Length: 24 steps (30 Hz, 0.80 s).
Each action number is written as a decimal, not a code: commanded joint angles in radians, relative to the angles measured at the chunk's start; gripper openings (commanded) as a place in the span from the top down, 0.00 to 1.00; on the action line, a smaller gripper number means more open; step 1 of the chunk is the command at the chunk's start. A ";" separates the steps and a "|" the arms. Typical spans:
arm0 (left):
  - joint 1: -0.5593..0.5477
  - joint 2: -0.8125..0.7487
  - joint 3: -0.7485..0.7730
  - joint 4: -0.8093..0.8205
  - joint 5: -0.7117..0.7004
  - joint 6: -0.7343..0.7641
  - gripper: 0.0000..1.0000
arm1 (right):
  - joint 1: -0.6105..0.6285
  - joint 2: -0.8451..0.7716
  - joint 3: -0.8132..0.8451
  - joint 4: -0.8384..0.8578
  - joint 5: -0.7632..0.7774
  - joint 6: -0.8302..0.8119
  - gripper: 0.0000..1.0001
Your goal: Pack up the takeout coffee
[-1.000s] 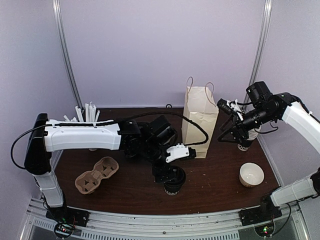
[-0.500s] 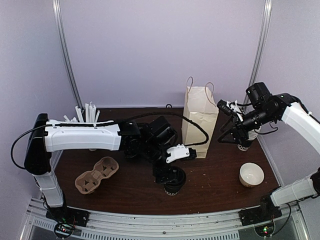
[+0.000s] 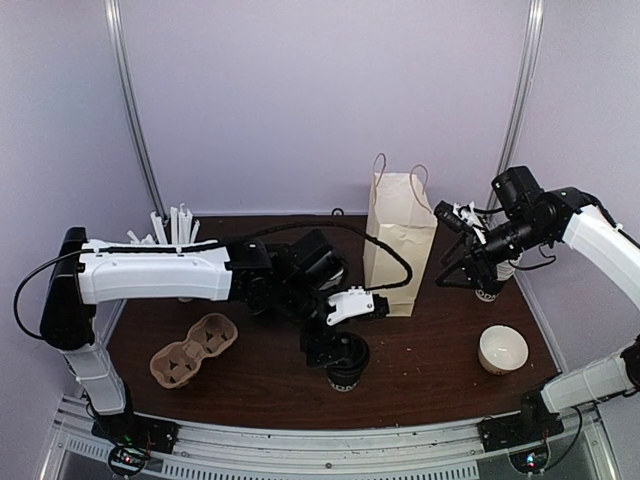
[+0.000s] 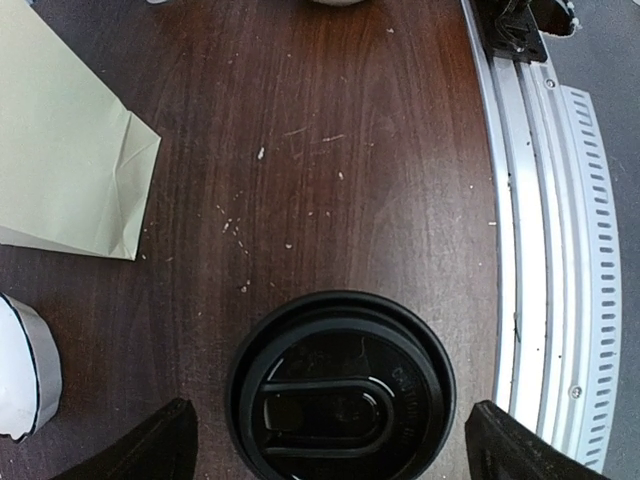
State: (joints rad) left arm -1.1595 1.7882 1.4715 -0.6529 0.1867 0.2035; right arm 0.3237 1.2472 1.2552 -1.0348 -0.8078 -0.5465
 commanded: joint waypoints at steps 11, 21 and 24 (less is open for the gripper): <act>0.000 0.058 0.004 0.026 0.014 0.002 0.02 | -0.011 -0.028 -0.022 0.017 -0.011 0.004 0.30; 0.001 0.045 0.033 -0.011 -0.029 0.003 0.14 | -0.014 -0.035 -0.029 0.022 -0.010 0.005 0.31; 0.003 0.030 0.042 -0.032 -0.058 0.000 0.16 | -0.014 -0.037 -0.030 0.023 -0.008 0.006 0.31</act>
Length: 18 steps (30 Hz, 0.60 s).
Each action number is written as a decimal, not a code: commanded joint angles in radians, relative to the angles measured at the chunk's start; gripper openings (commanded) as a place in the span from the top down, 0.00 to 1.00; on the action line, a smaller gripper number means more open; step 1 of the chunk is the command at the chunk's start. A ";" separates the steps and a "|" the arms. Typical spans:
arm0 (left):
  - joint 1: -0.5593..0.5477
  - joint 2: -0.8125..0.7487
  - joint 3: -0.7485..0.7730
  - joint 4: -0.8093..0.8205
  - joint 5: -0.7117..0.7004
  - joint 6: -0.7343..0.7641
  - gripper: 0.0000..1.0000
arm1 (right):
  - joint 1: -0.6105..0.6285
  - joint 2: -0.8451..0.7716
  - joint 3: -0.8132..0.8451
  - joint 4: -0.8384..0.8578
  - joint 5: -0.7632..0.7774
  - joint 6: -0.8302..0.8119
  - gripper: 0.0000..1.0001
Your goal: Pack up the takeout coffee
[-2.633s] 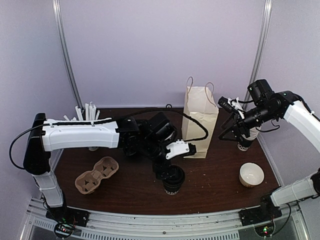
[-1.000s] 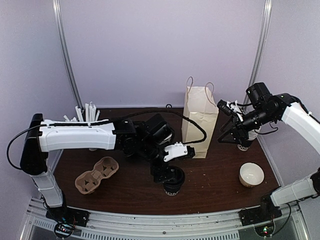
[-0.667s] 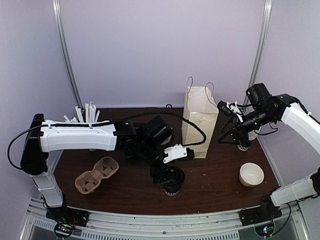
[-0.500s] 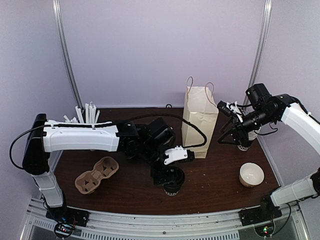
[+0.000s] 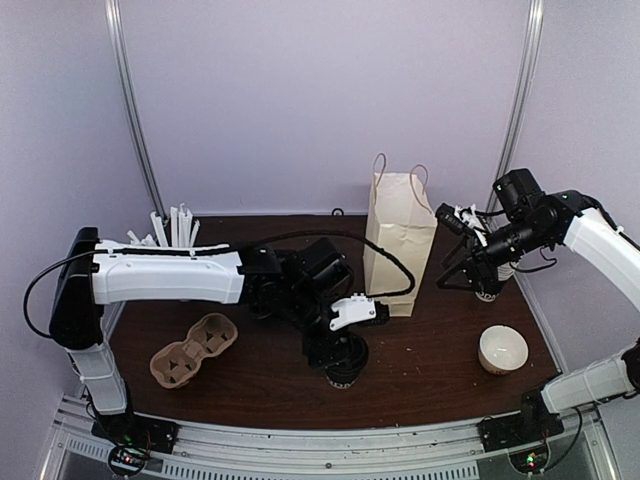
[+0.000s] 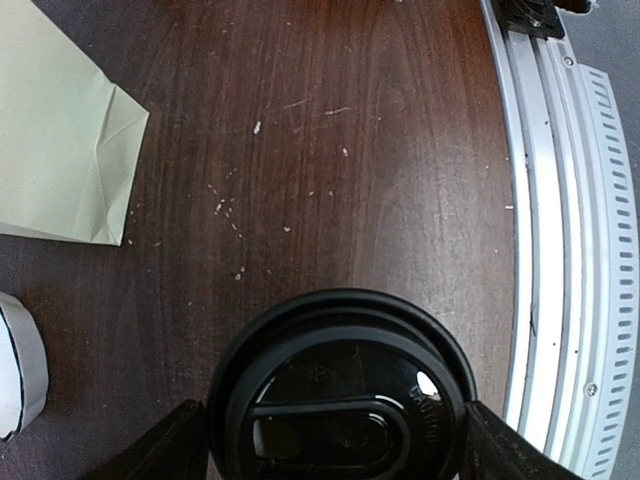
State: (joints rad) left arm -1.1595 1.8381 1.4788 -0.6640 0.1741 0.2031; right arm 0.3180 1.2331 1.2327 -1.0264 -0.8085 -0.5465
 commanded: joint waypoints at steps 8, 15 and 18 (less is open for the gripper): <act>0.124 -0.039 0.059 -0.067 -0.134 -0.058 0.16 | -0.008 -0.031 -0.008 0.018 -0.006 0.008 0.31; 0.260 -0.018 0.141 -0.049 -0.176 -0.139 0.16 | -0.008 -0.043 -0.016 0.023 0.000 0.008 0.31; 0.307 0.025 0.219 -0.087 -0.257 -0.175 0.16 | -0.008 -0.047 -0.018 0.022 0.002 0.008 0.31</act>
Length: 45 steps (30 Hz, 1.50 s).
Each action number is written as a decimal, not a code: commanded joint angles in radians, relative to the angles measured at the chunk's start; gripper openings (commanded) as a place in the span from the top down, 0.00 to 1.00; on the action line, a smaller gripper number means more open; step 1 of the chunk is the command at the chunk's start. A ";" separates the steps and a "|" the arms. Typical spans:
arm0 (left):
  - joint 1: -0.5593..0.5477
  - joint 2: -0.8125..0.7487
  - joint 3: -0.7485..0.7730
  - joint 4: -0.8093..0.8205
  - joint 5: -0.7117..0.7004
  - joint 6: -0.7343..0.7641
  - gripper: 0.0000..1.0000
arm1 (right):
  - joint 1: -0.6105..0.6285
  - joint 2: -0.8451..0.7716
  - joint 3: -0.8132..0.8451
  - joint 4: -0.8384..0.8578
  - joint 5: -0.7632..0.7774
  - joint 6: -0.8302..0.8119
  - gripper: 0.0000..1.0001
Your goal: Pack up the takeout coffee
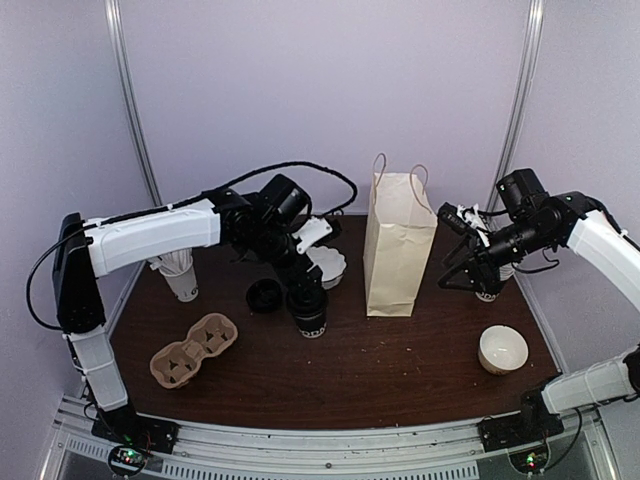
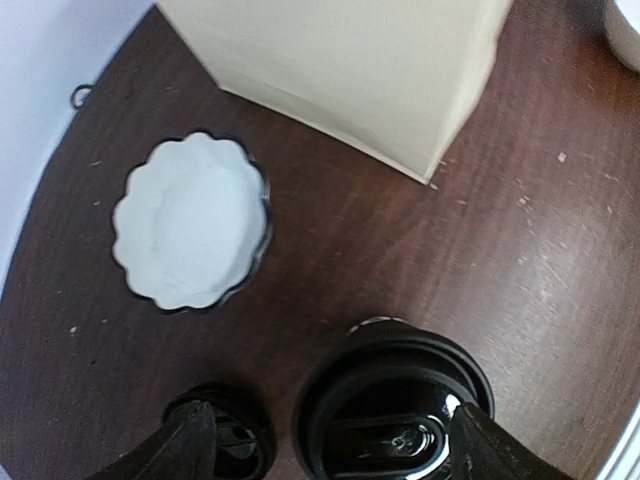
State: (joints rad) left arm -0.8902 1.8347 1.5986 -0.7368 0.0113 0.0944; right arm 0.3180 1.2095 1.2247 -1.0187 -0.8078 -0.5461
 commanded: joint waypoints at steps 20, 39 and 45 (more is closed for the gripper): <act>0.036 -0.097 -0.053 0.083 0.114 0.010 0.03 | -0.009 -0.024 -0.016 0.009 0.003 -0.001 0.30; 0.027 -0.005 -0.068 0.092 0.137 -0.001 0.03 | -0.009 -0.028 -0.030 0.007 0.006 -0.005 0.29; 0.027 0.018 -0.065 0.105 0.136 -0.017 0.02 | -0.009 -0.027 -0.030 0.008 0.002 -0.005 0.29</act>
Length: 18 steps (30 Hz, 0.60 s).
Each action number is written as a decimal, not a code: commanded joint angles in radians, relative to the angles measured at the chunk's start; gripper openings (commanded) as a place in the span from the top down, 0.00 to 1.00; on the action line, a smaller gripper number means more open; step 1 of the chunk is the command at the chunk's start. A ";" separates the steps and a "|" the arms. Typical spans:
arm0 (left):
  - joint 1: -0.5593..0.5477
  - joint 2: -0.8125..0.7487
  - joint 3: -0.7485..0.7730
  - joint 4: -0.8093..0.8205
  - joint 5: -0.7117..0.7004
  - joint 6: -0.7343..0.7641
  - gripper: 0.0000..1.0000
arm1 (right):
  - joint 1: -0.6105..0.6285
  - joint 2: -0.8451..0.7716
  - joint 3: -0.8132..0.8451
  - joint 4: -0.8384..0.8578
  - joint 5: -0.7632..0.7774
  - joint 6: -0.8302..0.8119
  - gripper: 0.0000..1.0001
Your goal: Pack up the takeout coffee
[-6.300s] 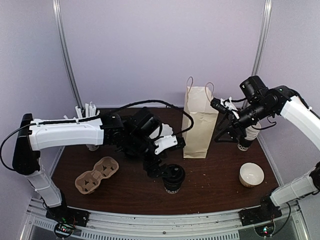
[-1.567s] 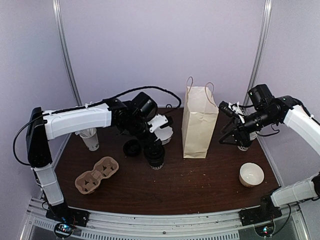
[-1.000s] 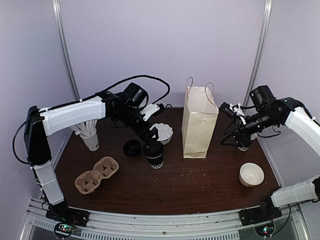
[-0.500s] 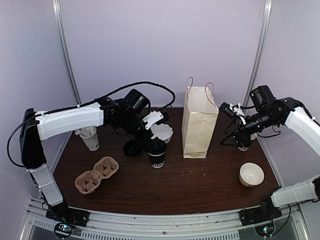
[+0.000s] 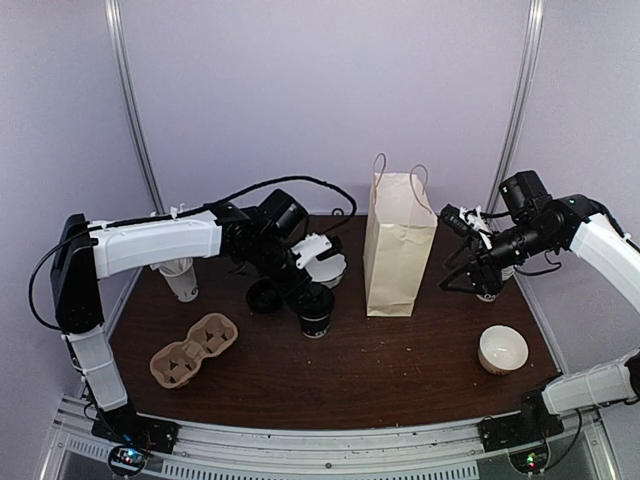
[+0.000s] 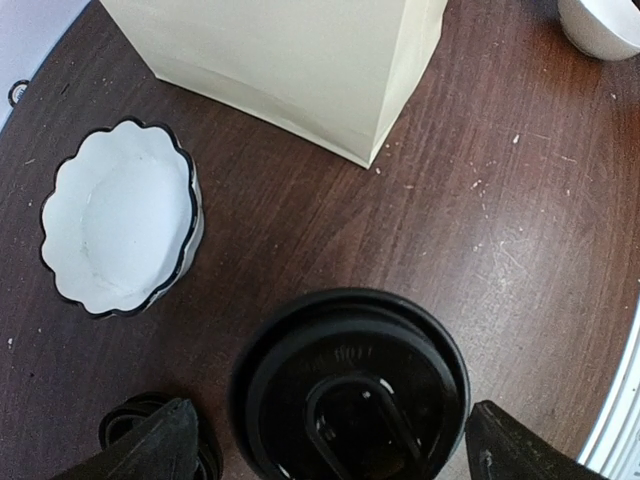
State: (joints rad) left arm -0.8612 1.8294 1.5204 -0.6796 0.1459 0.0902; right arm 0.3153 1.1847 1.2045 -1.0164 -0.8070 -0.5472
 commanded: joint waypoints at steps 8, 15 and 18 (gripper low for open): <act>-0.002 0.044 0.016 0.043 -0.012 -0.011 0.05 | -0.007 -0.005 -0.014 0.006 0.003 -0.005 0.29; -0.002 0.066 0.047 0.007 -0.028 -0.007 0.12 | -0.007 -0.007 -0.014 0.007 0.002 -0.005 0.29; -0.002 0.061 0.059 -0.003 -0.034 -0.008 0.15 | -0.007 -0.008 -0.014 0.005 0.004 -0.005 0.29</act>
State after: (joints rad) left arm -0.8612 1.8790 1.5387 -0.6823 0.1291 0.0860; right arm 0.3153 1.1847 1.2030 -1.0168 -0.8070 -0.5476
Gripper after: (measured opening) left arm 0.869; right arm 0.709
